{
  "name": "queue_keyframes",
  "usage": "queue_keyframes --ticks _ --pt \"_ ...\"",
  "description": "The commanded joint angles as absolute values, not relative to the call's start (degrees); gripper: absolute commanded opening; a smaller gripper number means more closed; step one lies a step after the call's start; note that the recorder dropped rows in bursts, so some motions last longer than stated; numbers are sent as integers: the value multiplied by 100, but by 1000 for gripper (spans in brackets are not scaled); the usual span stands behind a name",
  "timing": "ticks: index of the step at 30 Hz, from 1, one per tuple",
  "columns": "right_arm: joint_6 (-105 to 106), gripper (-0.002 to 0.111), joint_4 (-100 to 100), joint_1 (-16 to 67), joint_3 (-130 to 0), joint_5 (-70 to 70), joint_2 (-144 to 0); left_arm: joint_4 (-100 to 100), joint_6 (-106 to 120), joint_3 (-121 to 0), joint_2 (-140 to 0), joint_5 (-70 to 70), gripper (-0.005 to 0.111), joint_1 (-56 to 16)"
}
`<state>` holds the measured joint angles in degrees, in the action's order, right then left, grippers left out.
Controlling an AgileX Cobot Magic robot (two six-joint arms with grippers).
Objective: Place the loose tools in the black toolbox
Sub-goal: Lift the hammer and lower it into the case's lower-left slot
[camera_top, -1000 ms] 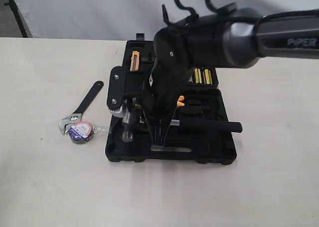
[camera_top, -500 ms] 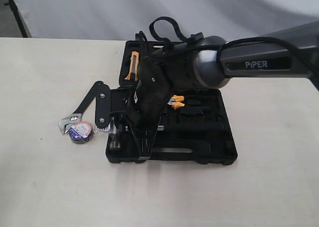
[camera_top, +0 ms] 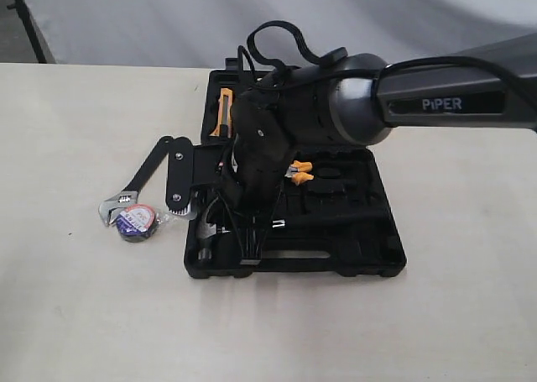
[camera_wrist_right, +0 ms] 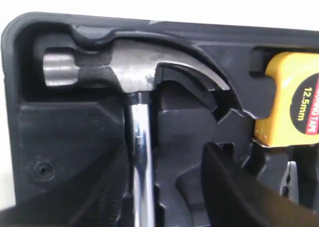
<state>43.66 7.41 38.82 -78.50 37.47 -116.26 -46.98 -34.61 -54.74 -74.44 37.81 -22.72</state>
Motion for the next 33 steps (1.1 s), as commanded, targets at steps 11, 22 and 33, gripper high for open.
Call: queue_keyframes --ticks 11,22,33 --pt "2919 1 816 3878 -7866 3810 -11162 -4620 -3520 -5420 -7398 3683 1 -2253" --pt "1614 0 651 3405 -7853 4478 -11918 -4620 -3520 -5420 -7398 3683 1 -2253" --pt "1386 0 384 3426 -7853 4309 -11012 -4620 -3520 -5420 -7398 3683 1 -2253"
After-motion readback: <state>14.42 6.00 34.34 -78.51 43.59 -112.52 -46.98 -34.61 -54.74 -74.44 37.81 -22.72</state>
